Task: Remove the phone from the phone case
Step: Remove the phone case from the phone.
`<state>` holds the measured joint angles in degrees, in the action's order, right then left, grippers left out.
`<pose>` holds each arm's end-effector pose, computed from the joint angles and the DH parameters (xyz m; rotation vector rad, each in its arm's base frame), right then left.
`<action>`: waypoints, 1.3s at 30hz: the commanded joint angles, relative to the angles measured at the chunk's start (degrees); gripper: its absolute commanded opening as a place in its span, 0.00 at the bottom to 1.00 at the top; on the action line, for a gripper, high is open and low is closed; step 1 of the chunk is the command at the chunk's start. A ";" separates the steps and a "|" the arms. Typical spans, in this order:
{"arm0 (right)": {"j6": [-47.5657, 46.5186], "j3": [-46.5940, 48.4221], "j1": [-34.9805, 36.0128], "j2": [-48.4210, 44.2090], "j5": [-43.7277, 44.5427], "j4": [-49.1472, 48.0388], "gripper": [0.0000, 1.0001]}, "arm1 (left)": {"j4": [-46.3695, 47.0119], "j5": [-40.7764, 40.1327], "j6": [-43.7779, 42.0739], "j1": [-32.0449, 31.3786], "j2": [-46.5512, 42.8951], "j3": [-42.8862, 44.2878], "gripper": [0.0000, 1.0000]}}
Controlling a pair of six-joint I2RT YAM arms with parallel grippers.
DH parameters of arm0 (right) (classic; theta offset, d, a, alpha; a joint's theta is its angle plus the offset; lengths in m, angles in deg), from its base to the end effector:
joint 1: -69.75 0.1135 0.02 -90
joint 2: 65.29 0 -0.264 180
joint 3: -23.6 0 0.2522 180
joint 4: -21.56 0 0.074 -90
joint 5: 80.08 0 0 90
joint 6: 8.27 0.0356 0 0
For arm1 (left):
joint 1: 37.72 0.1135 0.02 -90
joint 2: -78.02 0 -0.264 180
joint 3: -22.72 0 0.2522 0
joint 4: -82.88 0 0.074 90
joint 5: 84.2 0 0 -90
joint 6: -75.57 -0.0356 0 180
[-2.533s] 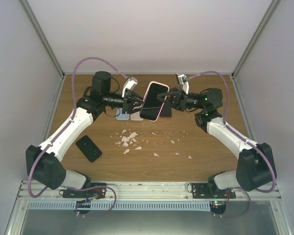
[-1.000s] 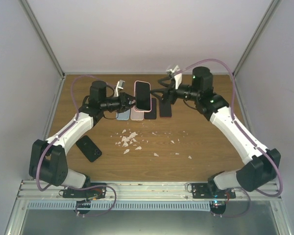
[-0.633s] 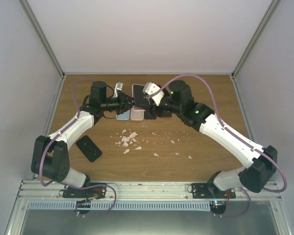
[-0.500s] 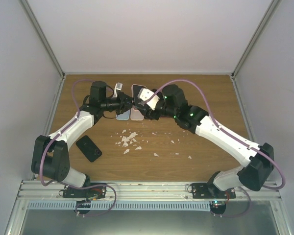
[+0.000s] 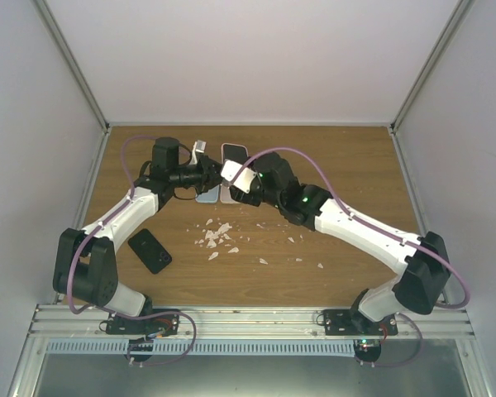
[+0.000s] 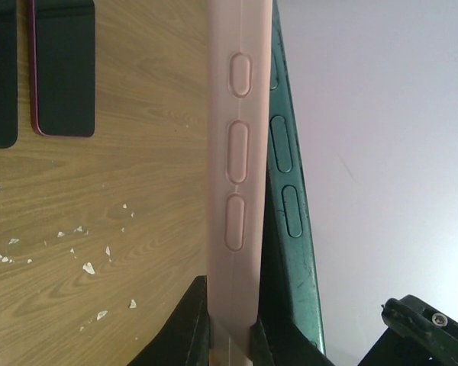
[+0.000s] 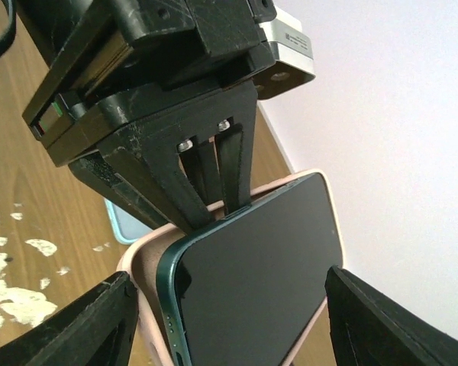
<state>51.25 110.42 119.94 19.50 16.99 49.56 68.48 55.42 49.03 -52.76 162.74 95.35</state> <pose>0.2251 0.2633 0.3375 -1.2480 1.5904 0.0932 0.3109 -0.1116 0.2803 -0.3318 2.2900 -1.6676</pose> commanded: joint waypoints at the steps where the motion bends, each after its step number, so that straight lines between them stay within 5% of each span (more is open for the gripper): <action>1: -2.79 -1.19 0.79 0.69 6.17 -4.82 0.67 | 5.31 1.13 0.21 0.41 -0.81 -0.24 0.00; 10: -2.00 -0.20 0.83 1.05 6.50 -5.03 0.65 | 4.69 0.30 -0.35 0.30 -1.14 -0.49 0.00; 21: -11.85 -7.10 1.83 1.73 12.40 -13.93 0.63 | 5.71 1.20 1.30 0.29 -1.25 -0.78 0.00; 33: -12.91 -7.27 2.04 5.58 11.60 -11.59 0.64 | 6.64 2.21 1.71 0.00 -1.58 -0.89 0.00; 39: -14.29 -7.52 1.20 5.68 14.08 -14.05 0.48 | 7.66 2.99 2.44 -0.07 -1.80 -1.43 0.00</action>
<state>38.60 103.90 122.08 23.61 27.46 34.22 68.13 52.54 50.13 -52.39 162.77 93.14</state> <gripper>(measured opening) 0.532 0.095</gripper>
